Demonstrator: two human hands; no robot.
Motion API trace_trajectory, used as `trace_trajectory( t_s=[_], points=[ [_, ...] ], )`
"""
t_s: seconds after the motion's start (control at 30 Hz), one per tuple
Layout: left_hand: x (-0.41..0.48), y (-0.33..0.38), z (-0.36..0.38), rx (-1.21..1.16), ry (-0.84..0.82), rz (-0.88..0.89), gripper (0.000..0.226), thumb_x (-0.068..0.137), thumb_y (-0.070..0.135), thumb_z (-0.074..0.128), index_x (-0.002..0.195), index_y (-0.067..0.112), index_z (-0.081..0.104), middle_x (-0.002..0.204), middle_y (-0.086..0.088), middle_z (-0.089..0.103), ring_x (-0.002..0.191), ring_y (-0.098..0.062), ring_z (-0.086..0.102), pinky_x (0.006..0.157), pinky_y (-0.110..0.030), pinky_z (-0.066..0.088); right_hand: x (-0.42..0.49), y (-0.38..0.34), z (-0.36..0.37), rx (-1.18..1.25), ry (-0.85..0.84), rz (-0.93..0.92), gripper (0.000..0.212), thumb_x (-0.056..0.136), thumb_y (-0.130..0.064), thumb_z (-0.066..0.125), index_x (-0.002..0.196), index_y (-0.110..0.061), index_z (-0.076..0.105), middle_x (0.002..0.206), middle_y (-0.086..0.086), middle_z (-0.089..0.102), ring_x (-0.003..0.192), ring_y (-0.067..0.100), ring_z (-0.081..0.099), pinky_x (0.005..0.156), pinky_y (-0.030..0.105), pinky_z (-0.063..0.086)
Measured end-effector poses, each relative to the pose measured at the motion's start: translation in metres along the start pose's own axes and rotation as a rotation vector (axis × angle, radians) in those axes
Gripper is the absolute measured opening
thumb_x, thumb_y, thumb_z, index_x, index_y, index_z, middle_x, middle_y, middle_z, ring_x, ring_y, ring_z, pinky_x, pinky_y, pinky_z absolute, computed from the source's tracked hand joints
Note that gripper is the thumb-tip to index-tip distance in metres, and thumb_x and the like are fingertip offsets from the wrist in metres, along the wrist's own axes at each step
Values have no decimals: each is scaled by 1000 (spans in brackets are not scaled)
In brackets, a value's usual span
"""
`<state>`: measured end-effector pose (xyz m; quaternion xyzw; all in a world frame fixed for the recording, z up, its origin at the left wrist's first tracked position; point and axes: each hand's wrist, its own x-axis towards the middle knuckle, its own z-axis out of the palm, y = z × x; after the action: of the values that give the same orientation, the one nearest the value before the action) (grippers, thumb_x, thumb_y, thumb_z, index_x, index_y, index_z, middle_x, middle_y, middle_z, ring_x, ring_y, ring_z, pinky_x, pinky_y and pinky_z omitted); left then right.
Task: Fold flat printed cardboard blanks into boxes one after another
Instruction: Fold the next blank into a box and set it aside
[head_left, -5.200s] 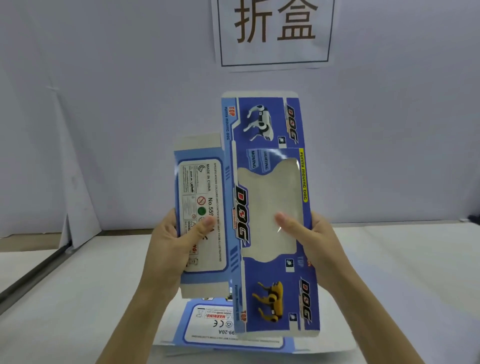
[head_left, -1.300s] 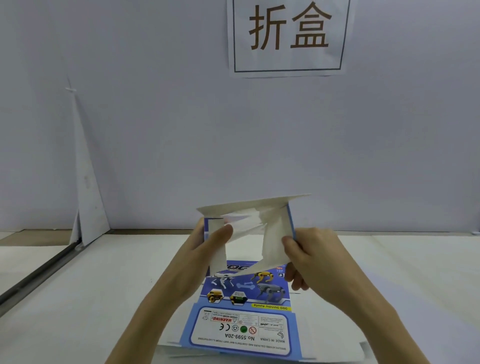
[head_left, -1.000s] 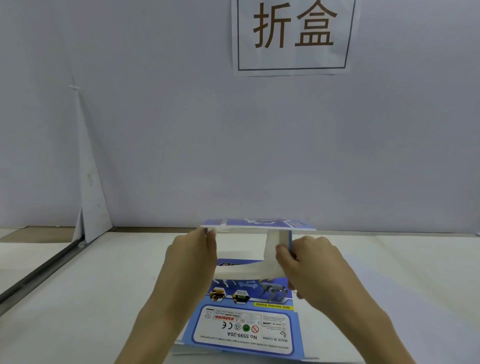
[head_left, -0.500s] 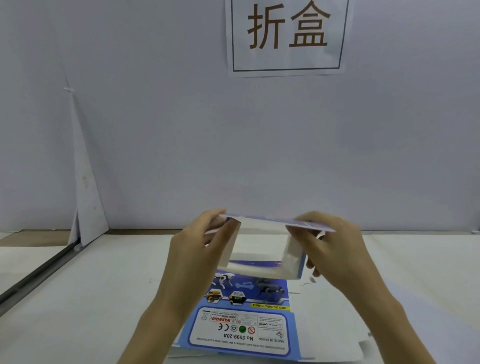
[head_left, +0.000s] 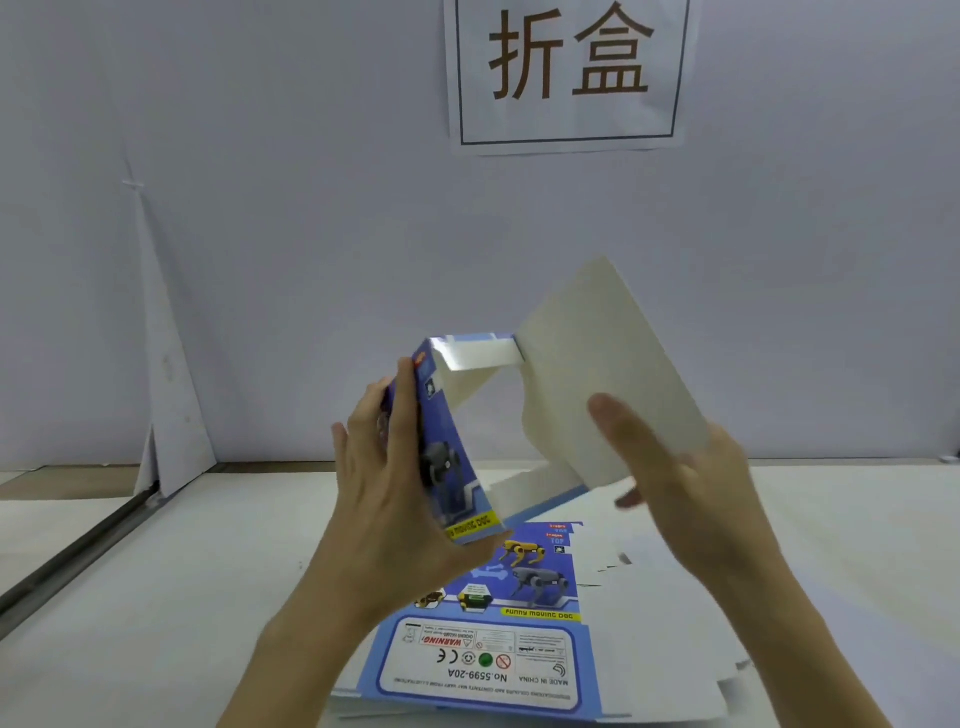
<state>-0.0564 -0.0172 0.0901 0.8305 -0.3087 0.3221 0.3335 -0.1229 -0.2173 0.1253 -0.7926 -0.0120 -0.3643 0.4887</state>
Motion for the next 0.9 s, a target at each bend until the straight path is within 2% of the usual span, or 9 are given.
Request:
trace_trajectory(
  t_s=[0.1, 0.17, 0.33, 0.43, 0.53, 0.67, 0.77, 0.83, 0.9],
  points=[
    [-1, -10, -7, -83, -29, 90, 128, 53, 68, 75, 148, 38, -4, 148, -2, 11, 139, -14, 23, 100, -32, 49, 5, 5, -7, 293, 114, -126, 27, 85, -37, 60, 75, -13, 65, 62, -3, 55, 59, 10, 46, 53, 23, 38],
    [-1, -14, -12, -142, -26, 125, 130, 52, 61, 81, 150, 34, 0, 148, -4, 15, 136, -11, 28, 91, -10, 46, 10, 9, -9, 632, 30, 22, 17, 83, -27, 66, 82, -11, 71, 73, 1, 66, 66, 11, 56, 57, 23, 47],
    [3, -5, -13, -135, -35, 182, 123, 51, 68, 73, 150, 30, 11, 144, -7, 25, 138, -18, 31, 100, -11, 39, 11, 24, 17, 1209, -233, 851, 25, 69, -10, 64, 91, 1, 69, 76, 12, 73, 59, 19, 70, 47, 25, 56],
    [2, 5, -8, -197, -71, 116, 120, 53, 80, 68, 149, 29, 17, 146, -5, 27, 141, -24, 28, 105, -24, 43, 0, 27, 31, 1186, -524, 1038, 21, 60, -2, 69, 80, 4, 74, 63, 12, 68, 51, 24, 68, 39, 28, 53],
    [0, -5, -12, -77, -104, 224, 144, 51, 61, 85, 152, 20, -9, 158, -5, 6, 146, -15, 13, 109, -10, 25, 4, 31, 22, 1104, -568, 965, 26, 59, -7, 73, 81, 4, 76, 74, 16, 72, 61, 27, 71, 42, 28, 55],
    [3, -8, -25, -62, -32, 252, 144, 48, 53, 89, 153, 20, -5, 153, -9, 12, 143, -13, 18, 102, -2, 28, 16, 31, 10, 1085, -356, 736, 32, 73, -17, 66, 99, -1, 71, 90, 13, 74, 68, 18, 72, 51, 24, 57],
    [1, -10, -32, 57, -5, 232, 131, 53, 71, 76, 152, 33, -1, 152, -8, 12, 140, -23, 24, 103, -28, 41, 17, 36, 5, 840, -203, 421, 28, 86, -17, 60, 112, -14, 70, 99, 4, 74, 78, 11, 69, 59, 25, 56],
    [-1, -9, -35, 147, -22, 159, 123, 54, 81, 61, 152, 36, 3, 153, -5, 14, 137, -24, 25, 105, -40, 31, 15, 38, 5, 679, -81, 246, 27, 93, -12, 56, 111, -25, 72, 98, -3, 74, 79, 7, 66, 60, 28, 55],
    [-2, -7, -32, 201, -93, 112, 121, 53, 85, 55, 152, 36, 7, 151, -2, 21, 135, -20, 25, 107, -37, 19, 12, 40, 9, 515, 72, 96, 36, 94, -7, 55, 109, -37, 70, 92, -16, 73, 75, 1, 61, 62, 25, 54]
  ],
)
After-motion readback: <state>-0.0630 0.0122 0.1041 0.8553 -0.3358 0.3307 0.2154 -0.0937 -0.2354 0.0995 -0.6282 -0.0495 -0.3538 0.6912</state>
